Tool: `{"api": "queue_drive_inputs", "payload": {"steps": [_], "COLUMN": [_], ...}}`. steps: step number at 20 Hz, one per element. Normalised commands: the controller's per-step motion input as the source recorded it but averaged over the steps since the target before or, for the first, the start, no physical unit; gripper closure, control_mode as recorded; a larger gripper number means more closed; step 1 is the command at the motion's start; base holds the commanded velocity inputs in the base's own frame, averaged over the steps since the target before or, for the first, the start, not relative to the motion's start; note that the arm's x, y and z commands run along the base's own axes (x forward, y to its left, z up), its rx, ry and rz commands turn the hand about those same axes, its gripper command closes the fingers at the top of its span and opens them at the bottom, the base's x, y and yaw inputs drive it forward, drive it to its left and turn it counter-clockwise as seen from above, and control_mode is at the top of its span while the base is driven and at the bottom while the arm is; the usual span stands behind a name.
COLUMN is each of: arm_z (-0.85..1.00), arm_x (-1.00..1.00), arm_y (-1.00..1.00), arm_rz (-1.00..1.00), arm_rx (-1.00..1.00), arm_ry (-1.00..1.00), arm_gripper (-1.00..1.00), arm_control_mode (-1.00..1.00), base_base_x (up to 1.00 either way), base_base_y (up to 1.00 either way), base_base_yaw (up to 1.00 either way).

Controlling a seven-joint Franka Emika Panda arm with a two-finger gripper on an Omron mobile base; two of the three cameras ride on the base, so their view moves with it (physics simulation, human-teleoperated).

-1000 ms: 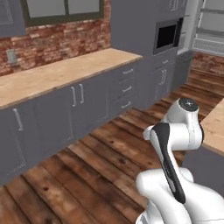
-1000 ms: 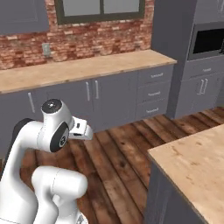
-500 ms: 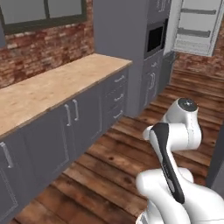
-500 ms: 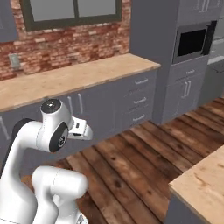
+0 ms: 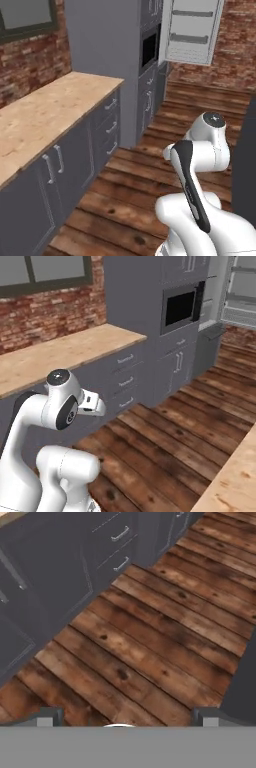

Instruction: Take a sugar cube from the saucer and place it inside the coffee. Then, grab milk from the fridge and place it next to the coffee on the counter to sweeten the coffee.

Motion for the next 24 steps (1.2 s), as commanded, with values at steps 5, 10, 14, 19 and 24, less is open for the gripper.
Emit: {"api": "queue_drive_inputs", "payload": {"steps": [5,10,14,19,24], "arm_z": [0.0,0.0,0.0,0.0,0.0], "arm_x": [0.0,0.0,0.0,0.0,0.0], "arm_y": [0.0,0.0,0.0,0.0,0.0], "arm_rz": [0.0,0.0,0.0,0.0,0.0], "arm_rx": [0.0,0.0,0.0,0.0,0.0], "arm_ry": [0.0,0.0,0.0,0.0,0.0], "arm_gripper": [-1.0,-1.0,-1.0,-1.0,-1.0], "arm_control_mode": [1.0,1.0,1.0,1.0,1.0], "base_base_x": [1.0,1.0,1.0,1.0,1.0], "base_base_y": [0.0,0.02,0.01,0.0,0.0], "base_base_yaw": [-0.39,-0.34,-0.25,-0.18,-0.12]}}
